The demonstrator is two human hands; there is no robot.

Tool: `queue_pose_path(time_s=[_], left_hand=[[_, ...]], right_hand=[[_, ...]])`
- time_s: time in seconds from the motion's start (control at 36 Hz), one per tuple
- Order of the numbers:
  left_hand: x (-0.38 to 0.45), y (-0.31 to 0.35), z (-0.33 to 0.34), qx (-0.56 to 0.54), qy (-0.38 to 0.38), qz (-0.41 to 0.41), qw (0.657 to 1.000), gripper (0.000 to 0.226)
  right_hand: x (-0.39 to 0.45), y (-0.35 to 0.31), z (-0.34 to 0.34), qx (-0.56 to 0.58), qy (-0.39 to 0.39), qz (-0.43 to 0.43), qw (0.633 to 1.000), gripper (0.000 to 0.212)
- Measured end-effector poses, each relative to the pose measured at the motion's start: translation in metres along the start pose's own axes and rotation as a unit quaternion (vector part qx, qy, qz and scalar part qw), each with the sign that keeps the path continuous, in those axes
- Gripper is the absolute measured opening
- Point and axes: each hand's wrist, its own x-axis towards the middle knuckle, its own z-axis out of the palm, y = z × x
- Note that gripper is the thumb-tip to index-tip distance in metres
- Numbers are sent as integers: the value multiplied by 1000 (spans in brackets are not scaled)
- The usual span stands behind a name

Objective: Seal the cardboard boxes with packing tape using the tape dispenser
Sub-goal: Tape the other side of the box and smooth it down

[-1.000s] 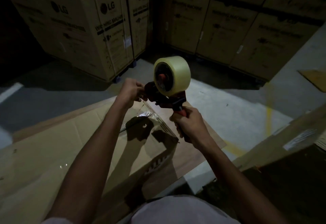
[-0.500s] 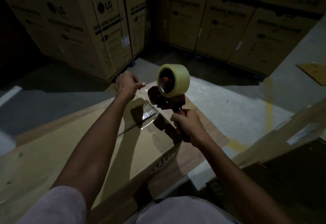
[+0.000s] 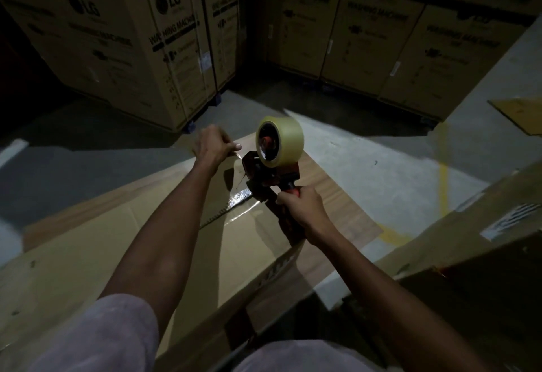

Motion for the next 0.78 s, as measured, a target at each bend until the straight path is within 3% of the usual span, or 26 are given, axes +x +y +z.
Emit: queue_pose_path(time_s=[0.44,0.69,0.78], left_hand=[[13,-8,14,99,24,16,995,20],[18,-8,15,42,-4,-52,998,36],[19,-8,18,13,-8,-69,997,27]], right_hand=[[5,9,6,-55,31,-16,998,27],[5,7,6,-31,17,-15,999,23],[5,7,5,-24,13,-17,999,22]])
